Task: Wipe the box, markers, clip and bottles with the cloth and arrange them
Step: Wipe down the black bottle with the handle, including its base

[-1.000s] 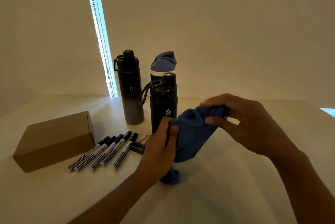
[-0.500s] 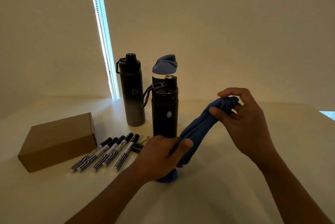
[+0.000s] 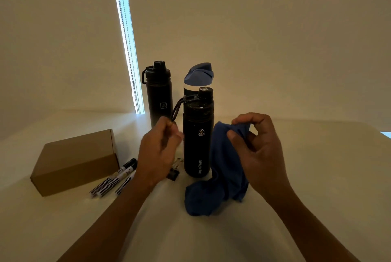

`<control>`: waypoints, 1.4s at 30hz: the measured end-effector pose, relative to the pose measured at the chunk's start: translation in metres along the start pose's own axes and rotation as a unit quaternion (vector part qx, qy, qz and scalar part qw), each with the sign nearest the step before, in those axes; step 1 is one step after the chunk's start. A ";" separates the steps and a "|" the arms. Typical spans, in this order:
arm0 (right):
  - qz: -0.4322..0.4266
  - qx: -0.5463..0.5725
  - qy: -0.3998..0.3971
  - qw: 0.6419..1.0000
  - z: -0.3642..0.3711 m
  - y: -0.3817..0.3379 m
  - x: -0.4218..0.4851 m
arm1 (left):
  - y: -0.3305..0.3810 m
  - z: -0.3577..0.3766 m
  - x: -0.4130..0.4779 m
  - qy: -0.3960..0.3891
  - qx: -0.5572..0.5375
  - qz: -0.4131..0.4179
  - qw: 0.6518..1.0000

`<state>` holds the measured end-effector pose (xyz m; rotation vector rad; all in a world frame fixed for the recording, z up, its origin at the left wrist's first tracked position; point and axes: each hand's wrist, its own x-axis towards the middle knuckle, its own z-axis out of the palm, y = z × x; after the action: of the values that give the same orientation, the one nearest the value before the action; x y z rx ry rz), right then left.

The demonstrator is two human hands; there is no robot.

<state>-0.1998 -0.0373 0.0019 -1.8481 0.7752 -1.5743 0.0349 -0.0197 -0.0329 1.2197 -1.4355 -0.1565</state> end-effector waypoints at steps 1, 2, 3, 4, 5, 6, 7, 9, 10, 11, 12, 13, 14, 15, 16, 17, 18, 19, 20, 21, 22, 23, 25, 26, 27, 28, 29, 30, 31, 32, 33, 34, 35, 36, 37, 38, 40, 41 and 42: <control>-0.023 -0.021 -0.016 0.999 0.003 -0.002 -0.001 | -0.003 -0.001 0.000 -0.050 0.002 -0.025 0.998; -0.047 -0.034 -0.029 0.998 0.005 -0.002 -0.001 | -0.006 -0.002 0.001 -0.103 0.008 -0.043 0.994; -0.069 -0.042 -0.039 0.996 0.006 -0.001 -0.001 | -0.010 -0.003 0.002 -0.152 0.027 -0.058 0.986; -0.089 -0.048 -0.045 0.994 0.006 0.001 0.000 | -0.012 -0.004 0.003 -0.192 0.045 -0.066 0.978; -0.103 -0.053 -0.045 0.992 0.006 0.004 0.002 | -0.013 -0.004 0.004 -0.221 0.057 -0.072 0.971; -0.108 -0.057 -0.043 0.992 0.005 0.007 0.003 | -0.015 -0.004 0.005 -0.235 0.061 -0.081 0.967; -0.106 -0.058 -0.039 0.992 0.002 0.009 0.005 | -0.017 -0.004 0.005 -0.240 0.057 -0.092 0.965; -0.080 -0.056 -0.033 0.995 -0.007 0.013 0.007 | -0.019 -0.003 0.007 -0.235 0.037 -0.110 0.965; -0.054 -0.053 -0.032 0.997 -0.011 0.015 0.008 | -0.020 -0.002 0.007 -0.230 0.029 -0.111 0.966; -0.022 -0.049 -0.029 0.998 -0.015 0.017 0.009 | -0.020 0.000 0.007 -0.224 0.023 -0.109 0.968; 0.007 -0.046 -0.023 0.999 -0.017 0.019 0.010 | -0.021 0.001 0.007 -0.219 0.017 -0.105 0.970; 0.030 -0.047 -0.019 0.998 -0.020 0.021 0.011 | -0.021 0.003 0.006 -0.214 0.011 -0.101 0.972; 0.047 -0.053 -0.023 0.997 -0.022 0.024 0.013 | -0.020 0.005 0.006 -0.206 0.005 -0.097 0.974; 0.058 -0.064 -0.039 0.995 -0.025 0.026 0.015 | -0.019 0.006 0.005 -0.196 0.006 -0.092 0.976; 0.067 -0.077 -0.068 0.992 -0.028 0.028 0.016 | -0.018 0.007 0.004 -0.184 0.010 -0.087 0.979; 0.082 -0.089 -0.110 0.986 -0.032 0.030 0.017 | -0.018 0.007 0.003 -0.172 0.015 -0.084 0.981; 0.104 -0.109 -0.160 0.976 -0.035 0.031 0.017 | -0.017 0.007 0.003 -0.161 0.018 -0.082 0.983; 0.125 -0.148 -0.208 0.959 -0.038 0.032 0.016 | -0.017 0.007 0.003 -0.154 0.020 -0.081 0.984; 0.135 -0.208 -0.246 0.937 -0.040 0.036 0.015 | -0.017 0.006 0.003 -0.151 0.023 -0.080 0.985; 0.138 -0.272 -0.270 0.913 -0.041 0.040 0.013 | -0.017 0.006 0.003 -0.151 0.024 -0.079 0.985; 0.142 -0.321 -0.275 0.895 -0.043 0.044 0.012 | -0.017 0.005 0.003 -0.154 0.024 -0.080 0.985; 0.150 -0.350 -0.265 0.886 -0.044 0.047 0.011 | -0.017 0.006 0.003 -0.155 0.022 -0.081 0.984; 0.186 -0.368 -0.216 0.885 -0.047 0.052 0.009 | -0.017 0.006 0.002 -0.157 0.014 -0.085 0.984; 0.211 -0.379 -0.187 0.881 -0.049 0.054 0.009 | -0.017 0.007 0.002 -0.159 0.010 -0.088 0.983; 0.240 -0.398 -0.163 0.870 -0.053 0.057 0.009 | -0.016 0.008 0.001 -0.159 0.006 -0.093 0.983; 0.267 -0.418 -0.152 0.855 -0.055 0.058 0.009 | -0.016 0.009 0.000 -0.158 0.003 -0.098 0.983; 0.284 -0.435 -0.156 0.840 -0.058 0.060 0.009 | -0.015 0.010 -0.001 -0.155 0.002 -0.103 0.983; 0.288 -0.445 -0.170 0.830 -0.060 0.063 0.008 | -0.015 0.011 -0.001 -0.149 0.000 -0.107 0.983; 0.283 -0.447 -0.188 0.827 -0.060 0.063 0.007 | -0.015 0.013 -0.002 -0.142 -0.006 -0.113 0.983; 0.276 -0.442 -0.206 0.828 -0.059 0.063 0.007 | -0.015 0.014 -0.003 -0.138 -0.012 -0.120 0.983; 0.264 -0.435 -0.214 0.834 -0.057 0.063 0.008 | -0.015 0.015 -0.003 -0.136 -0.018 -0.128 0.982; 0.246 -0.425 -0.209 0.846 -0.055 0.063 0.009 | -0.014 0.015 -0.004 -0.136 -0.023 -0.135 0.981; 0.226 -0.402 -0.192 0.867 -0.053 0.064 0.010 | -0.013 0.016 -0.004 -0.135 -0.030 -0.141 0.980; 0.213 -0.356 -0.162 0.895 -0.049 0.062 0.011 | -0.011 0.016 -0.003 -0.131 -0.038 -0.147 0.980; 0.207 -0.289 -0.128 0.926 -0.046 0.057 0.012 | -0.008 0.016 -0.003 -0.126 -0.048 -0.152 0.979; 0.198 -0.215 -0.095 0.952 -0.042 0.050 0.011 | -0.005 0.015 -0.002 -0.122 -0.059 -0.155 0.979; 0.180 -0.093 -0.041 0.978 -0.036 0.037 0.010 | 0.002 0.013 0.000 -0.125 -0.078 -0.163 0.976; 0.170 -0.050 -0.021 0.984 -0.032 0.032 0.008 | 0.005 0.012 0.000 -0.135 -0.083 -0.168 0.973; 0.154 -0.027 -0.002 0.988 -0.027 0.028 0.006 | 0.008 0.011 0.000 -0.148 -0.086 -0.173 0.970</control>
<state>-0.2276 -0.0621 -0.0116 -1.6732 1.0537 -1.3630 0.0219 -0.0221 -0.0308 1.3321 -1.4150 -0.7155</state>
